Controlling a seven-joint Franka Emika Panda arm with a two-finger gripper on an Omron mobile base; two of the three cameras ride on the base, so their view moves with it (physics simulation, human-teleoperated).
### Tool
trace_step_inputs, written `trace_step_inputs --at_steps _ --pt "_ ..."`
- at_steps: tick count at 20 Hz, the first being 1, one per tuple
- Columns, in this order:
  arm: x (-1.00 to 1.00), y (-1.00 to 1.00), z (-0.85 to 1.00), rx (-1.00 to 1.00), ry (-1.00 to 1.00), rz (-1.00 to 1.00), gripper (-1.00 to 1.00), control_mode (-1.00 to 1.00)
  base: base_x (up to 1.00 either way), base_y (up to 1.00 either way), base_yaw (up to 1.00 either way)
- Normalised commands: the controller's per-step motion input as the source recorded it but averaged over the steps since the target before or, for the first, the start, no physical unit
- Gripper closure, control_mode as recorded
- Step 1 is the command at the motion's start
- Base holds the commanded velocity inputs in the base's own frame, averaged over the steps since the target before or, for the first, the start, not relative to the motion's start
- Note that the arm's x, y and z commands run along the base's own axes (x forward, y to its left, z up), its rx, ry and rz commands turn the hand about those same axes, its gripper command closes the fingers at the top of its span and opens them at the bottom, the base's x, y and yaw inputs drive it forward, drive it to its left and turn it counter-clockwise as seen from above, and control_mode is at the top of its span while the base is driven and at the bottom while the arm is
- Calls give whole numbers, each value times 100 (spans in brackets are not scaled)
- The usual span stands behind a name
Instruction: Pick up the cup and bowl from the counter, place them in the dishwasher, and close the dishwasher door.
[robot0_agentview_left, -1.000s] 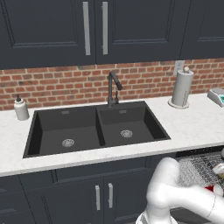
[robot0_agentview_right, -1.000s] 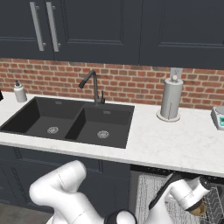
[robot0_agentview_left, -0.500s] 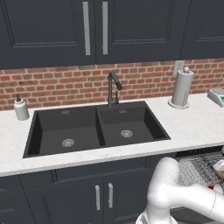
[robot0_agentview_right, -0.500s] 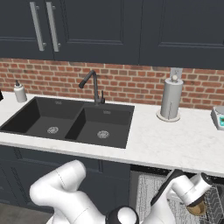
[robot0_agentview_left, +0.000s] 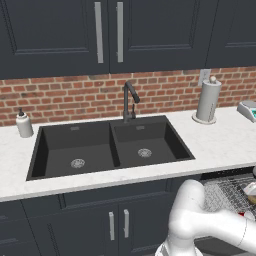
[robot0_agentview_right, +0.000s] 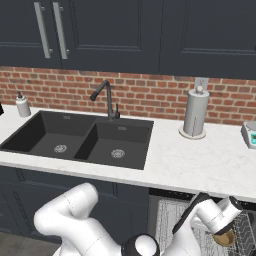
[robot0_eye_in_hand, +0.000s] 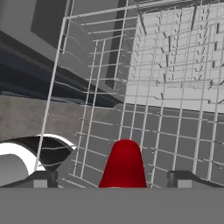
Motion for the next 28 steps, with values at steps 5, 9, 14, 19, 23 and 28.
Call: trace_step_inputs --at_steps 5,9,14,19,23,28 --pt "0 0 0 0 0 0 -100 -100 0 0 0" --pt "-5 1 0 0 1 0 -100 -100 0 0 0" --pt "-15 8 1 0 4 1 -100 -100 0 0 0" --pt "-26 41 15 -7 6 6 -100 -100 0 0 0" --pt "-19 79 27 -28 8 1 -100 -100 0 0 0" --pt "-12 7 3 -3 -5 -1 -100 -100 0 0 0"
